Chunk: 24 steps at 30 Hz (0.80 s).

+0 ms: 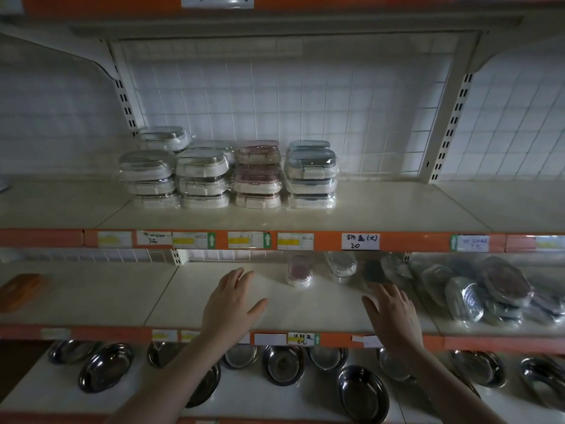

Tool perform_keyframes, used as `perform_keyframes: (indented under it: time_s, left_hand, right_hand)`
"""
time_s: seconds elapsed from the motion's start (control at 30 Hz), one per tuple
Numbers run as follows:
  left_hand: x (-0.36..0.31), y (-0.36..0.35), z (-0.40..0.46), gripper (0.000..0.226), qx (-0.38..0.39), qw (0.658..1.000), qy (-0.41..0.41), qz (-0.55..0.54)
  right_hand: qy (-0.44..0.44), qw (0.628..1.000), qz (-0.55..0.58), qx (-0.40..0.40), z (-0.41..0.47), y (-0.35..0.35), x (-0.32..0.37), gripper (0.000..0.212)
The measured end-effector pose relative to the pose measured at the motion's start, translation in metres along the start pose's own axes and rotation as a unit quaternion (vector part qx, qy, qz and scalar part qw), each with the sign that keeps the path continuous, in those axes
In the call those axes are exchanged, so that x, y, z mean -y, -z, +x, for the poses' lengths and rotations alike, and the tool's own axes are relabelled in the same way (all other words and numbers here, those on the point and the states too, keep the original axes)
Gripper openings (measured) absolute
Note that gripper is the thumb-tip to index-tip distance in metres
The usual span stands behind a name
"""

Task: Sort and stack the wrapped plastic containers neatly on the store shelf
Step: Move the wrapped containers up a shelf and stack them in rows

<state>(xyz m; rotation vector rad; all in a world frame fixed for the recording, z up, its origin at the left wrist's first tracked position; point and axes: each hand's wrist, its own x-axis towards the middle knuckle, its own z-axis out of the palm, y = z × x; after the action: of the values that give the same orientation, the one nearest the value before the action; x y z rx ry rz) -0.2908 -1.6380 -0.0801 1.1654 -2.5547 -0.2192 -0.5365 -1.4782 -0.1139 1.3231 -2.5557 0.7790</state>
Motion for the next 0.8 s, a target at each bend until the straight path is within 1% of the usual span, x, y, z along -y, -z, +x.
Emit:
perform_keyframes:
  time_s: [0.07, 0.27, 0.43, 0.53, 0.8]
  left_hand:
    - [-0.013, -0.011, -0.001, 0.065, 0.009, 1.0, 0.002, -0.007]
    - [-0.043, -0.058, 0.004, 0.066, 0.021, 0.999, 0.016, -0.024]
    - [-0.052, -0.091, 0.026, 0.063, 0.024, 0.999, 0.027, -0.039]
    - [-0.048, -0.122, 0.056, 0.056, 0.005, 0.999, 0.027, -0.034]
    - [-0.016, -0.252, 0.145, 0.055, -0.015, 0.999, 0.02, -0.034]
  right_hand:
    - [0.0, 1.0, 0.002, 0.007, -0.002, -0.001, -0.015, 0.029]
    - [-0.008, 0.999, -0.005, 0.041, 0.003, -0.017, -0.061, 0.044]
    - [-0.019, 0.998, -0.009, 0.059, 0.019, -0.042, -0.084, 0.046]
    - [-0.017, 0.998, -0.017, 0.059, 0.038, -0.073, -0.099, 0.045]
    - [-0.026, 0.999, -0.012, 0.038, 0.097, -0.19, -0.136, 0.043]
